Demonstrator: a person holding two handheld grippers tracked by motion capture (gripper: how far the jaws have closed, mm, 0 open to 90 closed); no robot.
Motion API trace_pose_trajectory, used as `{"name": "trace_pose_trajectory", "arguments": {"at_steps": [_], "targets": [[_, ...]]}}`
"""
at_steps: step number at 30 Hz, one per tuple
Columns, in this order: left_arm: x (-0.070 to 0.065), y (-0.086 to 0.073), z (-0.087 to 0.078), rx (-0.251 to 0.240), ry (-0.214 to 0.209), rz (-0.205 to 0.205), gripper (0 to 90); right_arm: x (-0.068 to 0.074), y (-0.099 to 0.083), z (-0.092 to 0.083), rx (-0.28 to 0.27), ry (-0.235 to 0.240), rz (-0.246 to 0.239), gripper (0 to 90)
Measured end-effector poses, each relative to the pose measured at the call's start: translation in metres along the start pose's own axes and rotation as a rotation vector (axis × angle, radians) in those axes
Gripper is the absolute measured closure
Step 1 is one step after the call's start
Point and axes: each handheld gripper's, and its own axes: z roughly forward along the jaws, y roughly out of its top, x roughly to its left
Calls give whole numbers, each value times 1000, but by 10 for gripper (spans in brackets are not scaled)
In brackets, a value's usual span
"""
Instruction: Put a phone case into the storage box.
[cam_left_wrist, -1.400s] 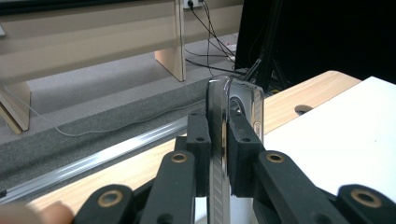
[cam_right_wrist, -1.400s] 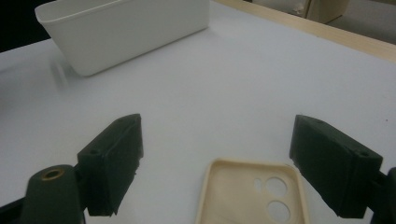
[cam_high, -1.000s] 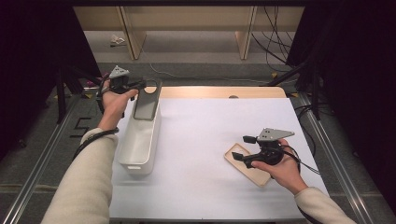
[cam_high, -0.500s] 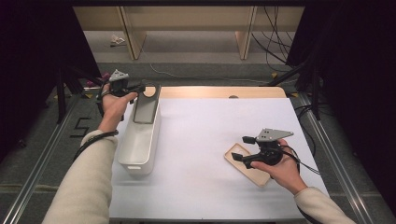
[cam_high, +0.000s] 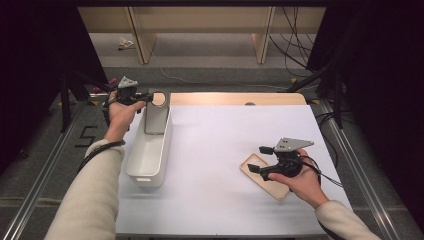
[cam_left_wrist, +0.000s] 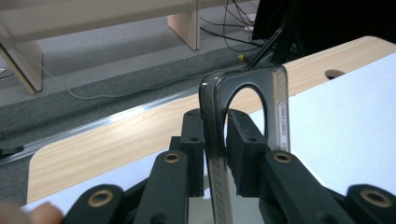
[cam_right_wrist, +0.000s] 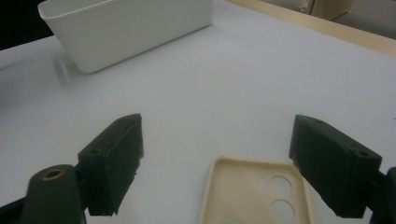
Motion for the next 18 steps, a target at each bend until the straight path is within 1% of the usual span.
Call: {"name": "trace_pose_trajectory", "arguments": {"at_steps": [2,8,9,10,11,17,18], "targets": [[0,-1,1,16,15,4,760,0,0,0,1,0,0,185],[0,-3,3,31,28,5,747,0,0,0,1,2,0,186],[0,-3,4,42,32,12,742,0,0,0,2,3,0,186],[0,-3,4,42,32,12,739,0,0,0,2,3,0,186],[0,-4,5,52,39,22,735,0,0,0,2,3,0,185],[-1,-3,6,67,58,34,721,0,0,0,3,5,0,186],[-1,-2,7,78,65,41,715,0,0,0,4,5,-1,186]]}}
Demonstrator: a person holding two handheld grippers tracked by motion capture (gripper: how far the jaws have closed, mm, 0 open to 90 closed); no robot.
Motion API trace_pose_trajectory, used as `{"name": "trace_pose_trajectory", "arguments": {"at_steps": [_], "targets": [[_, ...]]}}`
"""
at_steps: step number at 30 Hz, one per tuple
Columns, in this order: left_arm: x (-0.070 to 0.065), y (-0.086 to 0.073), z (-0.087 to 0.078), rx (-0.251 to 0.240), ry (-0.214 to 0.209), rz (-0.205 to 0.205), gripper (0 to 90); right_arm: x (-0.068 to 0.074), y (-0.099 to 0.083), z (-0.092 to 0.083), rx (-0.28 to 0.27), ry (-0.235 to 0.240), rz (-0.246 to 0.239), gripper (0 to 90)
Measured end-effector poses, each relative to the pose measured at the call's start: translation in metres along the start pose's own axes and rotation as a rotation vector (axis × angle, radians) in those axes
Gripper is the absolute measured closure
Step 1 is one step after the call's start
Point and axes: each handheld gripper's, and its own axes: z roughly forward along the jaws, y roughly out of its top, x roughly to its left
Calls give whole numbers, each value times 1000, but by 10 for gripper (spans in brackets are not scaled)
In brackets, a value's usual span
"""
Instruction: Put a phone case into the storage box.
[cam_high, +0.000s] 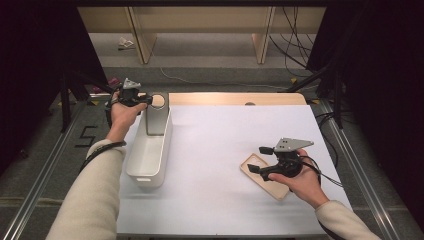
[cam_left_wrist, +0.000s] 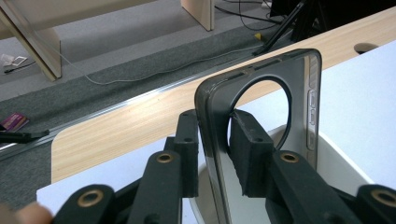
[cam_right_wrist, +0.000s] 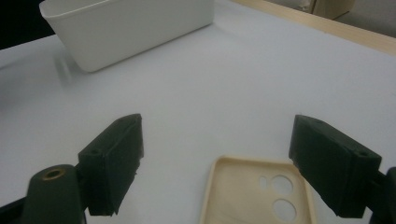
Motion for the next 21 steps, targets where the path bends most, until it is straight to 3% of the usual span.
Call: {"name": "trace_pose_trajectory", "arguments": {"at_steps": [11,17,21], "targets": [[-1,2,3,43,39,4,602,0,0,0,1,3,0,186],[-1,2,1,43,43,-38,451,0,0,0,4,1,2,185],[-1,2,-3,30,40,-23,344,-1,0,0,5,-4,6,186]]}}
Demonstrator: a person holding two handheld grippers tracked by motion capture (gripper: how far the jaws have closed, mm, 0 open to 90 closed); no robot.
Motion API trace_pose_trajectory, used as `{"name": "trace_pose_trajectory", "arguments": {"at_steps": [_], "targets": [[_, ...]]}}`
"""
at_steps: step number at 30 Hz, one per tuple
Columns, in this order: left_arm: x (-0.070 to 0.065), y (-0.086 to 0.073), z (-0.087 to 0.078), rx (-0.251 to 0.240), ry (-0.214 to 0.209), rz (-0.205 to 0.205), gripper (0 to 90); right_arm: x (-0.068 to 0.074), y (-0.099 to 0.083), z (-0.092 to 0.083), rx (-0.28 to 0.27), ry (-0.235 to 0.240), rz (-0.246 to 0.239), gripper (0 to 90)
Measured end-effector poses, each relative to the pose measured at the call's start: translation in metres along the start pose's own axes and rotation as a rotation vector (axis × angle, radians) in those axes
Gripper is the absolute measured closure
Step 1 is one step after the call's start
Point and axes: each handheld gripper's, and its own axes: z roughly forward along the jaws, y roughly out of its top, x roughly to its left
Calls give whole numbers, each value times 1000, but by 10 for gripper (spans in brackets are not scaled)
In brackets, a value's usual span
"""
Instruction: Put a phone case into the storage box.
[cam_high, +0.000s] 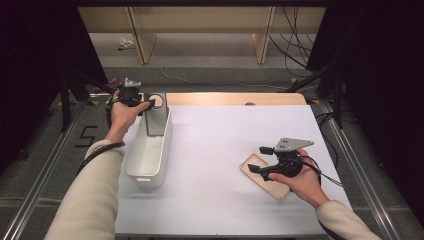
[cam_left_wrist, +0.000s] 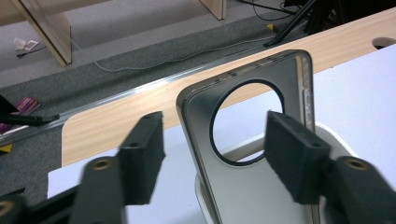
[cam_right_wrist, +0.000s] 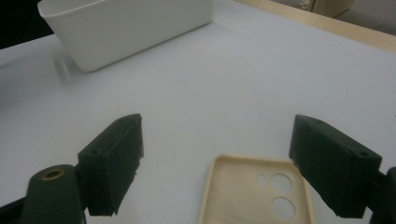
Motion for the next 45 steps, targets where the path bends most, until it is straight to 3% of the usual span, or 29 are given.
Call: {"name": "trace_pose_trajectory", "arguments": {"at_steps": [6,10,12,22,28,33,35,38,45], "targets": [[0,-3,-8,7,-11,-8,201,0,0,0,9,-3,-2,178],[-1,-6,-20,-3,-50,-21,188,-1,1,-1,2,-9,-1,174],[-3,-7,-23,-2,-50,-34,153,-2,1,-2,0,-12,1,172],[-15,-21,-51,-11,-42,-2,22,-9,4,-9,-15,-39,14,169],[-17,-24,-66,-43,-32,-3,0,-12,3,-10,-17,-49,19,169],[-29,-29,-77,-69,-60,3,0,-15,3,-13,-16,-57,24,168],[-41,-35,-86,-78,-90,18,0,-18,2,-14,-15,-66,30,168],[-48,-41,-93,-89,-114,6,0,-21,1,-16,-13,-74,34,168],[-91,-62,-113,-129,-196,46,0,-36,-5,-26,-9,-118,65,168]]}}
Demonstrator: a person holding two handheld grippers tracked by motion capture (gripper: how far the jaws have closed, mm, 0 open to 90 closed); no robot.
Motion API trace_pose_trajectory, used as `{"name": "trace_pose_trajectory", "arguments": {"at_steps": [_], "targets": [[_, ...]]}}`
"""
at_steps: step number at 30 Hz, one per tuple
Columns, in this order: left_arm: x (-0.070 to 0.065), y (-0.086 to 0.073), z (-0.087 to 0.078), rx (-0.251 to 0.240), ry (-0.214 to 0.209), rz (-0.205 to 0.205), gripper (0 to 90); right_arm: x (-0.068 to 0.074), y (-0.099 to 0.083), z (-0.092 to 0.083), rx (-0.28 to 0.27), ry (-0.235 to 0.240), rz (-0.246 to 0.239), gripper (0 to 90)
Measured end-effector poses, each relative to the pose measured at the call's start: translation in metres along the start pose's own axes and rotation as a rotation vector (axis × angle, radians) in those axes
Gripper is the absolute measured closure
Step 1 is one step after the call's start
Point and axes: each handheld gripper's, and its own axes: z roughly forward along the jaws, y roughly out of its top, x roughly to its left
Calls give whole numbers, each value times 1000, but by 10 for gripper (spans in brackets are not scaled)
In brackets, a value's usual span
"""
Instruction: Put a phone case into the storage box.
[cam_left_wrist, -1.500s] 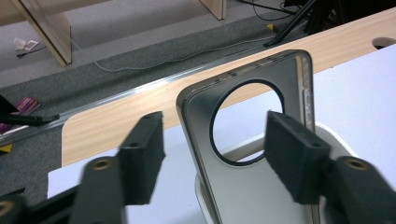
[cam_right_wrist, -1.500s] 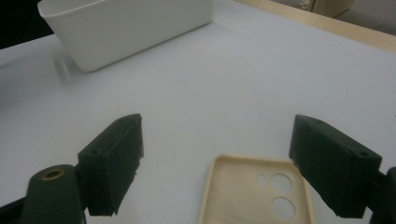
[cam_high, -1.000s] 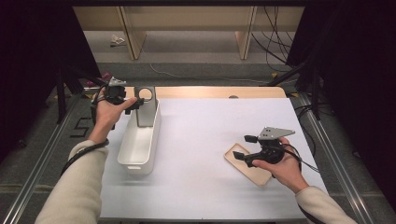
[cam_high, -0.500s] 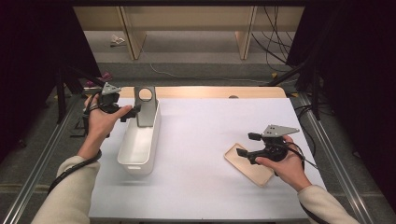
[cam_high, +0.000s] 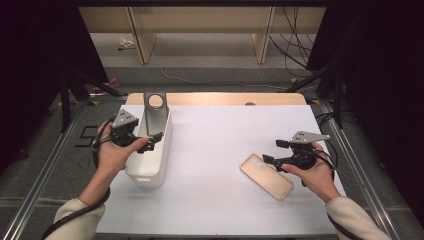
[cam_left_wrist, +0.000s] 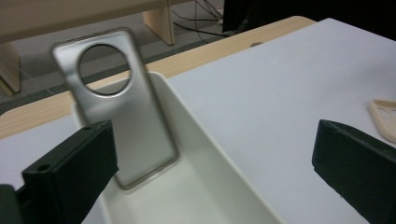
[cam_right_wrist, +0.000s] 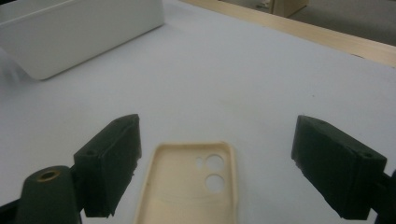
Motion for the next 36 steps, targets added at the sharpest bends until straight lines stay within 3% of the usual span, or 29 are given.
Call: {"name": "trace_pose_trajectory", "arguments": {"at_steps": [7,14,18,24,36], "targets": [[-40,-16,-8,-39,-68,30,0,-13,-7,-9,11,-39,27,167],[-60,-37,-17,-39,-100,56,0,-22,-12,-15,11,-72,51,167],[-63,-42,-16,-38,-99,89,0,-21,-11,-15,9,-74,50,168],[-64,-44,-14,-37,-108,93,0,-18,-11,-13,15,-70,36,168],[-60,-45,-10,-46,-113,109,0,-19,-12,-15,31,-76,56,207]]}}
